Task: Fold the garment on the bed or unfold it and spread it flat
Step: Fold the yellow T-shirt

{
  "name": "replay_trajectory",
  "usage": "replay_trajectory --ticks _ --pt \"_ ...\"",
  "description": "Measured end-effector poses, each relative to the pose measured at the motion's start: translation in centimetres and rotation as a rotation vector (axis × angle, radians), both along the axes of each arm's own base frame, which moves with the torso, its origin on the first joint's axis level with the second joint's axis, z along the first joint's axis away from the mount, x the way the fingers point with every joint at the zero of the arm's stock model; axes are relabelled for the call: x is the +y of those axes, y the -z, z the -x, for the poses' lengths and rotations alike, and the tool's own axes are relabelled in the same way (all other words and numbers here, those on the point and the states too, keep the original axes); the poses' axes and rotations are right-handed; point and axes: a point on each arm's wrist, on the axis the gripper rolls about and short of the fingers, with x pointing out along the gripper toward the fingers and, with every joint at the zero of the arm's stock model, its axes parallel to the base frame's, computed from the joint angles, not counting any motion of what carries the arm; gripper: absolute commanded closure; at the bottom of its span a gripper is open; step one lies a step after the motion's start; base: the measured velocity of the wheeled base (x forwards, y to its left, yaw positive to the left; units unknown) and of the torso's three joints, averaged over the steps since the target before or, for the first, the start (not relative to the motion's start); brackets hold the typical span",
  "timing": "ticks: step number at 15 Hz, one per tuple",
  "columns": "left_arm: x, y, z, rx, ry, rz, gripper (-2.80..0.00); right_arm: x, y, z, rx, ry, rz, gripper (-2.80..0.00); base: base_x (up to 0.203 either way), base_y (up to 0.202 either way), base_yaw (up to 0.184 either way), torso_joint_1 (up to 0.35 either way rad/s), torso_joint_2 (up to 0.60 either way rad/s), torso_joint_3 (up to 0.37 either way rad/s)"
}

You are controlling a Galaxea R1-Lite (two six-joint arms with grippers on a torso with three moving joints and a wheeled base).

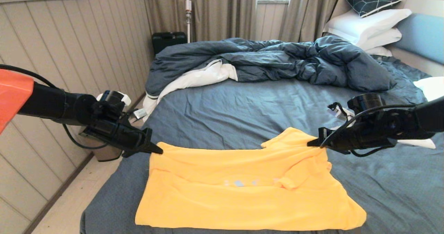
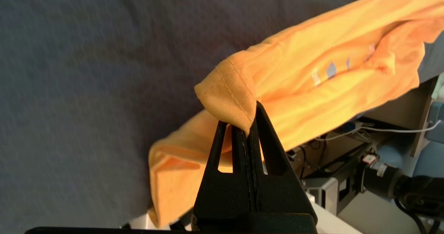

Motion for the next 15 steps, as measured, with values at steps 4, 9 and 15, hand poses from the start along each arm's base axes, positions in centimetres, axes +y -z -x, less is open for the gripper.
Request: replay_trajectory --ticks 4,9,15 --pt "0.1 0.0 0.6 0.007 0.001 0.0 0.0 0.1 0.2 0.6 -0.002 0.0 -0.002 0.0 0.0 0.0 0.0 0.0 0.0 0.0" --pt "0.2 0.7 1.3 -0.041 0.0 0.006 0.0 -0.1 0.5 2.2 0.023 0.007 -0.002 0.0 0.0 0.0 0.0 0.0 0.0 0.0" --pt "0.5 1.6 3.6 -0.027 0.001 0.007 0.0 -0.1 1.6 4.6 0.014 0.001 0.01 0.0 0.0 0.0 0.0 0.0 0.0 0.0"
